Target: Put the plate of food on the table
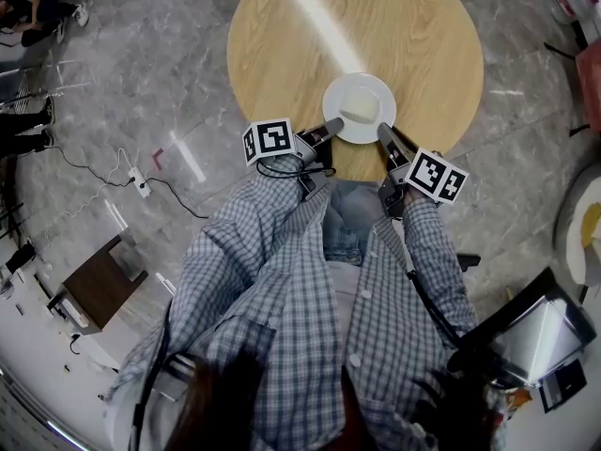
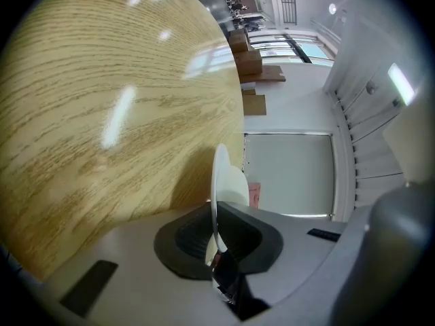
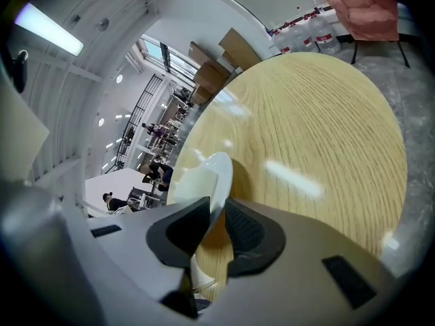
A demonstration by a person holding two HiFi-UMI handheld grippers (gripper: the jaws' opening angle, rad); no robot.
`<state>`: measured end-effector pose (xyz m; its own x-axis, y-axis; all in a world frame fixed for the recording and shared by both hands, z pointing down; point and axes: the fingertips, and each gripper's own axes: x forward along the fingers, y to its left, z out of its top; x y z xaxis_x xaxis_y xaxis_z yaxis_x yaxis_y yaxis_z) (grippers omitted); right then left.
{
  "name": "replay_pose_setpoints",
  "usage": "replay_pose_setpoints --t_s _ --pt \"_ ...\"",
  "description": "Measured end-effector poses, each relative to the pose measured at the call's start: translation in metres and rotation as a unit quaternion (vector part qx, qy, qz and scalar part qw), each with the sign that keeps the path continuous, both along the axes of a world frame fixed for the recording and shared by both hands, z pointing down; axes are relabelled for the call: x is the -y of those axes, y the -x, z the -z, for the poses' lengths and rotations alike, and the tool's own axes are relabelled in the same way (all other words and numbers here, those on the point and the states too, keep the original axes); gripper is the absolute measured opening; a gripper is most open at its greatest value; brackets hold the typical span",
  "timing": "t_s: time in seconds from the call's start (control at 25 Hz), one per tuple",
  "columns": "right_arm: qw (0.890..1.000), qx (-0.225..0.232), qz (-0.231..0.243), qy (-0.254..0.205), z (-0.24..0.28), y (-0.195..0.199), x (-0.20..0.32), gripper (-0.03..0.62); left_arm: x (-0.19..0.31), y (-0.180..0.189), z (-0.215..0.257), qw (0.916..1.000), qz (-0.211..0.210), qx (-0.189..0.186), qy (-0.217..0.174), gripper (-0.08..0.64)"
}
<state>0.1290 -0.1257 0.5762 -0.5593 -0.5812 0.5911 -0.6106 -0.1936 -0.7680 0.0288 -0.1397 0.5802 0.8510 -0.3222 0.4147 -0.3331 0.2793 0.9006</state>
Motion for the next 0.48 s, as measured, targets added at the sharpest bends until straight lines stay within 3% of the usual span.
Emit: replay_pose_setpoints --t_s 0.48 --pt "0.999 -0.018 0.005 0.031 -0.019 -0.002 -0.001 0.074 0.0 -0.003 -0.012 0.9994 -0.022 0.026 -0.003 0.018"
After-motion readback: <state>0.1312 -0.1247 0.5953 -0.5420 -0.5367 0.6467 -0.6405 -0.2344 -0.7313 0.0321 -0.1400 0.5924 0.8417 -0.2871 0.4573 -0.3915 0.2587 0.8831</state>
